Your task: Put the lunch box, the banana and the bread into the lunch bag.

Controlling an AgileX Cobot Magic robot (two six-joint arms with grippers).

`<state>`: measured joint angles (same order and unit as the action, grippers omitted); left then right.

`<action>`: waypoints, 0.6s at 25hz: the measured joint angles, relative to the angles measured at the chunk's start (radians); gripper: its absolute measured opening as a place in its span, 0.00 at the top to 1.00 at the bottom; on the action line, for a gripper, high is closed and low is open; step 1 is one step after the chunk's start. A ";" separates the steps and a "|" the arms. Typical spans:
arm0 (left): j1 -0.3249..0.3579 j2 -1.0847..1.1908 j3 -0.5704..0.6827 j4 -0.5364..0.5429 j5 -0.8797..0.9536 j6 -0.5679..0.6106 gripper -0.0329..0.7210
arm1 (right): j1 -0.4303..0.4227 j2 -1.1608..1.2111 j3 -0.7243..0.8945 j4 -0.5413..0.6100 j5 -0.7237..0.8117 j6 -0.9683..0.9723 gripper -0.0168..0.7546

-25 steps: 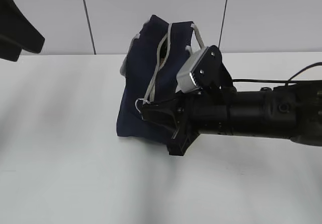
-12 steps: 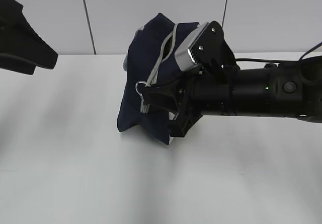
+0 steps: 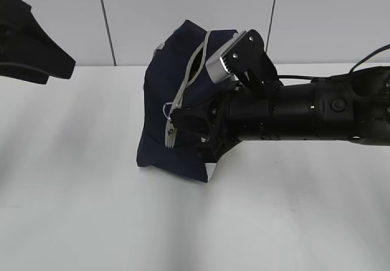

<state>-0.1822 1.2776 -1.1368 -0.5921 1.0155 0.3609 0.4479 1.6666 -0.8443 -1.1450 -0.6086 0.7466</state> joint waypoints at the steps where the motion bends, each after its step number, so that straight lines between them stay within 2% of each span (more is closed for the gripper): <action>1: 0.000 0.002 0.000 0.000 -0.008 0.005 0.45 | 0.000 0.003 0.000 0.003 -0.002 0.006 1.00; 5: 0.000 0.023 0.000 -0.015 -0.049 0.014 0.45 | 0.000 0.005 -0.017 0.014 -0.016 0.062 1.00; 11: 0.000 0.066 0.000 -0.101 -0.067 0.090 0.45 | 0.000 0.006 -0.060 0.018 -0.018 0.128 1.00; 15: 0.000 0.104 0.000 -0.117 -0.075 0.119 0.45 | 0.000 0.006 -0.103 -0.024 -0.020 0.155 1.00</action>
<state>-0.1822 1.3811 -1.1368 -0.7094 0.9401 0.4800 0.4479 1.6722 -0.9469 -1.1692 -0.6284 0.9017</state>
